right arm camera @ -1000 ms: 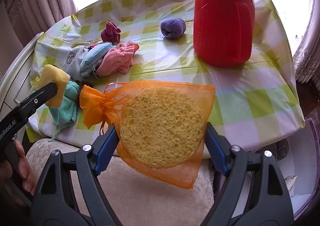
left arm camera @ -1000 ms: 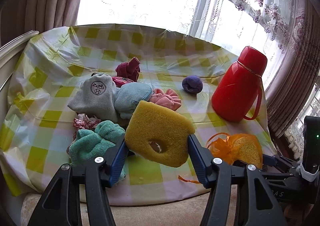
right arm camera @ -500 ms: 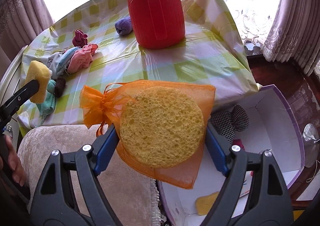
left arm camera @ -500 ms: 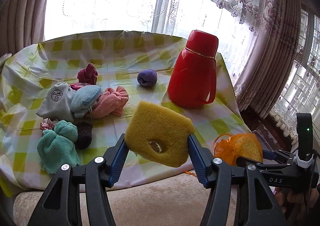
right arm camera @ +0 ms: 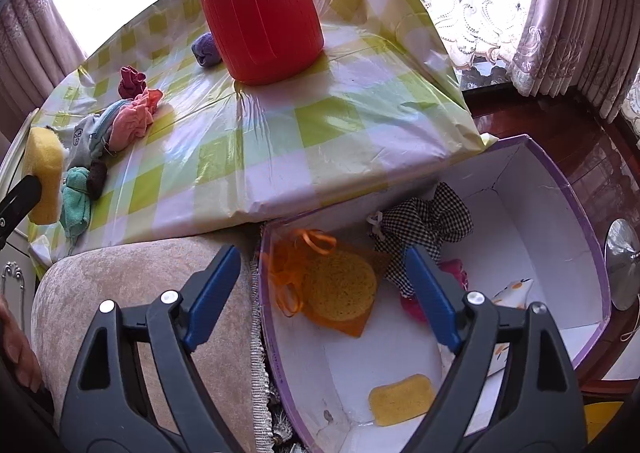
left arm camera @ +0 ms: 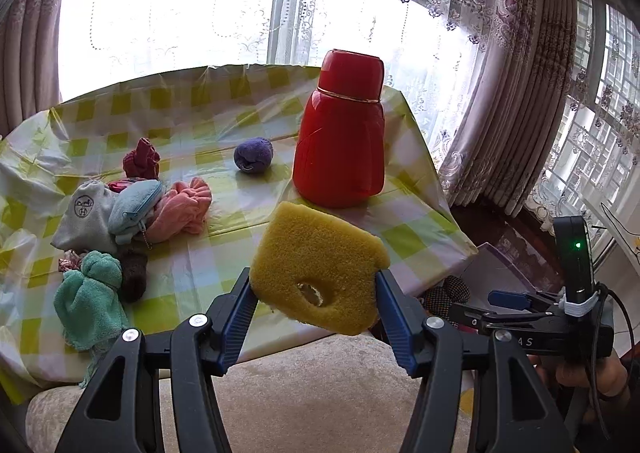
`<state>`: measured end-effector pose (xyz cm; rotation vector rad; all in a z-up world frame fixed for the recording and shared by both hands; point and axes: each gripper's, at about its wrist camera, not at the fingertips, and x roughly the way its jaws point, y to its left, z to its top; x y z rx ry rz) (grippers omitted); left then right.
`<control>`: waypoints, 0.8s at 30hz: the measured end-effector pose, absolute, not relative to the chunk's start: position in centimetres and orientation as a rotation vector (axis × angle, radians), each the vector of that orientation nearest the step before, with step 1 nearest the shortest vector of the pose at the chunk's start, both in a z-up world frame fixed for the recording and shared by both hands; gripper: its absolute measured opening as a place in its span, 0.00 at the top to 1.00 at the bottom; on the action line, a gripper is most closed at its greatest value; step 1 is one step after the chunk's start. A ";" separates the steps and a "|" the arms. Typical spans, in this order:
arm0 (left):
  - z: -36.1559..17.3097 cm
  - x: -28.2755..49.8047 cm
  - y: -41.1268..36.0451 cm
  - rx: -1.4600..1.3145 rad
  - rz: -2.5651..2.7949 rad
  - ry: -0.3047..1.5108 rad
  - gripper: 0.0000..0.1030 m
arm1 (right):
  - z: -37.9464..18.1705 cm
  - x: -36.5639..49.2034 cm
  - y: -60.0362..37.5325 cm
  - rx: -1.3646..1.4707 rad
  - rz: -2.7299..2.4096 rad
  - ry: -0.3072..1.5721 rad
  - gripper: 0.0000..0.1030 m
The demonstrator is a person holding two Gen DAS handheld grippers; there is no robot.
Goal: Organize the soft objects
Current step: 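Carry the sponge and mesh bag into the white box and open both tools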
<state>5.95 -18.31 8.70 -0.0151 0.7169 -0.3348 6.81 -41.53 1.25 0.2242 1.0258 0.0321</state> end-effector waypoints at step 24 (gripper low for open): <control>7.0 1.3 -30.9 0.084 -0.869 0.900 0.37 | 4.8 2.7 -51.9 0.349 -0.168 0.902 0.16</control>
